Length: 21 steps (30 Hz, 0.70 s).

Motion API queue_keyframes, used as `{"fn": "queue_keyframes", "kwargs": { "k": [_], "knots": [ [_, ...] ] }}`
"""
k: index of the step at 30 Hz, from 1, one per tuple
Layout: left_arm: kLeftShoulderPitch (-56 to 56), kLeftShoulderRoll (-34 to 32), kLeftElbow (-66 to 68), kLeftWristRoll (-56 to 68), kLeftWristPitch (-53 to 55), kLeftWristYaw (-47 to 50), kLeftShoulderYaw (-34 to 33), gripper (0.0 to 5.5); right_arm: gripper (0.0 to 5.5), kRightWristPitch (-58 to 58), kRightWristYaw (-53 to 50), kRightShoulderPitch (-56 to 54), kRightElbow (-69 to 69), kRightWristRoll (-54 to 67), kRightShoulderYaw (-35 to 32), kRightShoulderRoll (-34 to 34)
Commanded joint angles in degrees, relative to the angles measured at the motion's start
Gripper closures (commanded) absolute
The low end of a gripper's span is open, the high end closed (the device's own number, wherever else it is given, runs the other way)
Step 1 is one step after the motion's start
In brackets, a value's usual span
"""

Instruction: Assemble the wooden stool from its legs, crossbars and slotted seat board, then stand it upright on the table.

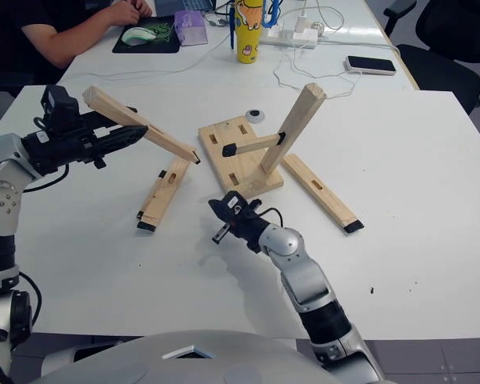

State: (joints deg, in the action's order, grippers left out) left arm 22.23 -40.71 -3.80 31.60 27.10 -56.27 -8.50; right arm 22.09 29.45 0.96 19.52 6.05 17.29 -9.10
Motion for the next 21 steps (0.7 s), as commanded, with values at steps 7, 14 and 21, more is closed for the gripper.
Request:
{"fn": "queue_keyframes", "kwargs": {
  "k": [7, 14, 21],
  "knots": [
    [0.82, 3.14, -1.04, 1.15, 1.14, -0.22, 2.55, 3.47, 5.50, -8.71, -10.49, -6.55, -20.03, -4.22, -8.24, 0.94],
    [4.75, 6.83, 1.71, -0.57, 0.25, -1.41, 7.60, 3.47, 5.50, -10.11, -13.63, -11.15, -32.90, -8.46, -7.10, 1.03],
    [4.89, 9.16, 3.56, -3.23, -1.06, -1.66, 10.87, 3.47, 5.50, -6.75, -13.53, -9.69, -34.17, -9.67, -4.78, 1.75]
  ]
}}
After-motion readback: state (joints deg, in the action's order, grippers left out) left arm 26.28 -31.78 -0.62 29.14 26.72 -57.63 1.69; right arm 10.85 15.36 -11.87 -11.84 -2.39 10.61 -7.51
